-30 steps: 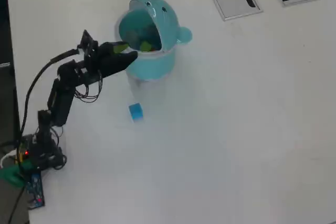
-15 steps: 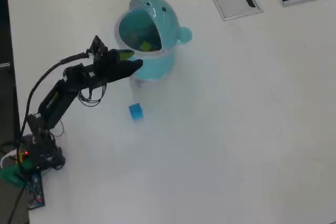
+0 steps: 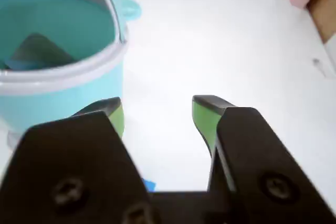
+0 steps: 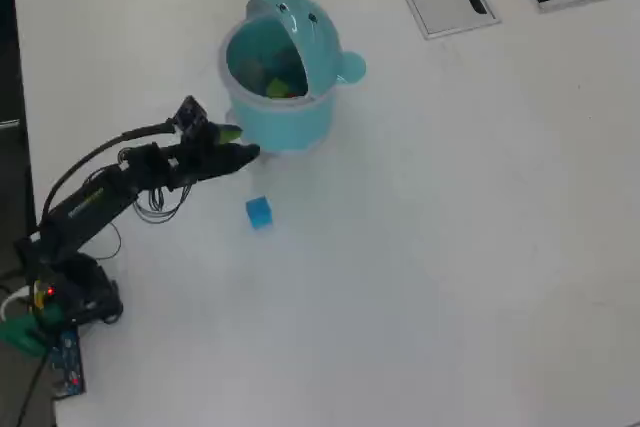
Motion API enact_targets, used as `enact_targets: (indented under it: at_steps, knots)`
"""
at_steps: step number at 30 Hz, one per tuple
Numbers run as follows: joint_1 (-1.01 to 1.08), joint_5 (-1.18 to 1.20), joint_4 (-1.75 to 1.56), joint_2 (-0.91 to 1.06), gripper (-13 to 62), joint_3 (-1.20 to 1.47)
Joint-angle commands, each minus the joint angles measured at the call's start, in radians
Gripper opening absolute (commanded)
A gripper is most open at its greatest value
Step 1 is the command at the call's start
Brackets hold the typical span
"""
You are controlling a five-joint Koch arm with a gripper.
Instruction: Grasp RGB lego blocks and put them in the bin one by one.
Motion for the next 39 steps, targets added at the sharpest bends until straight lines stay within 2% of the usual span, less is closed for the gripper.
enact_targets:
  at_steps: [1,24,39]
  knots:
    - [-0.002,0.008,-0.091,0.061,22.4,0.012]
    - [-0.052,0.172,-0.267,0.173,24.8,0.574]
    - [-0.118,0.225,-0.476,0.077,24.7,0.727]
